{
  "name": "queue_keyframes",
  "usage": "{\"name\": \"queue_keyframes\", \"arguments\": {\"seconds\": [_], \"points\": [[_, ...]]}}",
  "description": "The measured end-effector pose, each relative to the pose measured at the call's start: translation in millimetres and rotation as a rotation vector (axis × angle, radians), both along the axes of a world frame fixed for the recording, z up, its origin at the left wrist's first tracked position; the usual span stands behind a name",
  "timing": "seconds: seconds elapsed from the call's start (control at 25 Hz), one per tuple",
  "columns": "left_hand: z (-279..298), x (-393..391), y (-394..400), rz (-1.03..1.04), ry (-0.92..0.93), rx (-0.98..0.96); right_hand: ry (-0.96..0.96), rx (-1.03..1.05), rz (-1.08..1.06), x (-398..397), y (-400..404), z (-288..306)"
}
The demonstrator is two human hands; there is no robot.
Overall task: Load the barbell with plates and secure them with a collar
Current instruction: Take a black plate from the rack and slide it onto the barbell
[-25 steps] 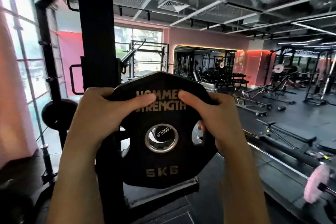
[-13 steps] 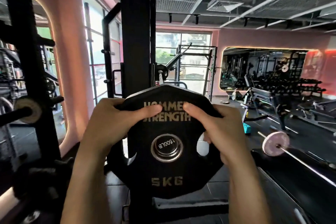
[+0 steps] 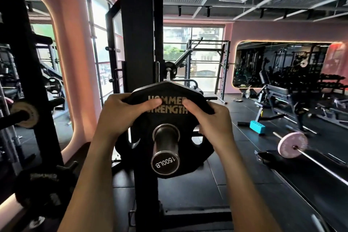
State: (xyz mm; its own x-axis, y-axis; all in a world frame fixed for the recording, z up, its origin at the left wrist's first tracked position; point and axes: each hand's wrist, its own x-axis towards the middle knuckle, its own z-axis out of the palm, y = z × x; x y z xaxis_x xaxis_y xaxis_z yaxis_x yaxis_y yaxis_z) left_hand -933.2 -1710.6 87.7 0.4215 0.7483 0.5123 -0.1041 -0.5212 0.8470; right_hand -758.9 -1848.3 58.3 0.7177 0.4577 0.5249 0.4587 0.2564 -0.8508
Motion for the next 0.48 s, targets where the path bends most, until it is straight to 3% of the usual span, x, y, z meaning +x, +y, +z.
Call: {"name": "queue_keyframes", "arguments": {"seconds": [0.48], "points": [[-8.6,78.5,94.3,-0.005,-0.083,0.017,-0.085,-0.088,-0.051,77.4,87.7,12.9]]}}
